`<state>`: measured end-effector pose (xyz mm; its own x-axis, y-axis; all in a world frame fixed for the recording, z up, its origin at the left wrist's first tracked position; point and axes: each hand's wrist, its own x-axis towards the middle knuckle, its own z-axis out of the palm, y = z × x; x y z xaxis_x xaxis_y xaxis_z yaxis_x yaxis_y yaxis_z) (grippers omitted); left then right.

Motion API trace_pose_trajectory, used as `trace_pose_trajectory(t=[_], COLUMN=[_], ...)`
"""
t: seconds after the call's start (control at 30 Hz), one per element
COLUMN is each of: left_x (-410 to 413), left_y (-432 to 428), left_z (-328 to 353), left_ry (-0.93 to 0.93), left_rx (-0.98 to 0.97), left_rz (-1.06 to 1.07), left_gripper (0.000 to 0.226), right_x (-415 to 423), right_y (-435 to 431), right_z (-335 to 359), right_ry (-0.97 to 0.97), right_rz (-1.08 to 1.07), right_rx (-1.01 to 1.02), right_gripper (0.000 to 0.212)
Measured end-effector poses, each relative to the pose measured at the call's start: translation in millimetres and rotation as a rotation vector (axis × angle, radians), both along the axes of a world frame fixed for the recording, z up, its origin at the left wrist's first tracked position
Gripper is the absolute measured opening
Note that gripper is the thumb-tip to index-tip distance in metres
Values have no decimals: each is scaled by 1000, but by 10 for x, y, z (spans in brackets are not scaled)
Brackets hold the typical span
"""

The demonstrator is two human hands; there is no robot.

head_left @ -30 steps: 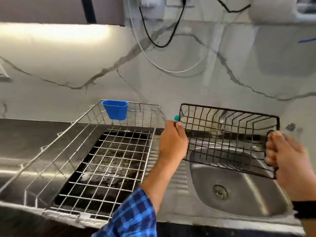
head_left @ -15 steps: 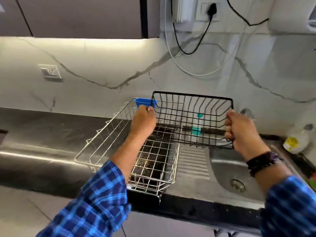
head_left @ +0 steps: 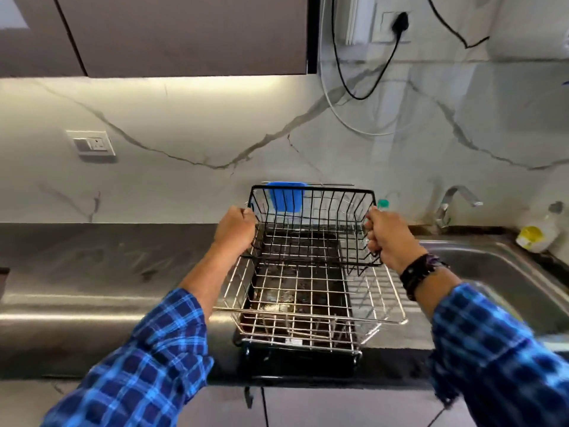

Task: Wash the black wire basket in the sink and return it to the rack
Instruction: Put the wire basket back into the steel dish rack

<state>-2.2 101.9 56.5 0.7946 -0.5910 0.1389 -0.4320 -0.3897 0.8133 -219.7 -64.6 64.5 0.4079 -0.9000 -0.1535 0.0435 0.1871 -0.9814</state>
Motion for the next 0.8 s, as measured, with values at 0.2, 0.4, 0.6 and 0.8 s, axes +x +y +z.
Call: trace_pose_trajectory(t=[0.2,0.4,0.6,0.8], left_x=[288,374,331,91], left_y=[111,60,-93,-370], left_z=[-319,-516,-647,-627], left_ry=[-21,-83,-201,-214], left_rx=[28,17,74,73], left_rz=[-66,-117,-146,-77], left_gripper=[27,25,23,20], right_x=[202,151,108,-18], right_y=[165,-8,-264,-724], right_z=[-314,-692,-1024,-968], right_ry=[79,138,328,354], right_rz=[-32,-36,-32,41], right_rx=[69,82,-67,-55], right_gripper=[20,18,23,24])
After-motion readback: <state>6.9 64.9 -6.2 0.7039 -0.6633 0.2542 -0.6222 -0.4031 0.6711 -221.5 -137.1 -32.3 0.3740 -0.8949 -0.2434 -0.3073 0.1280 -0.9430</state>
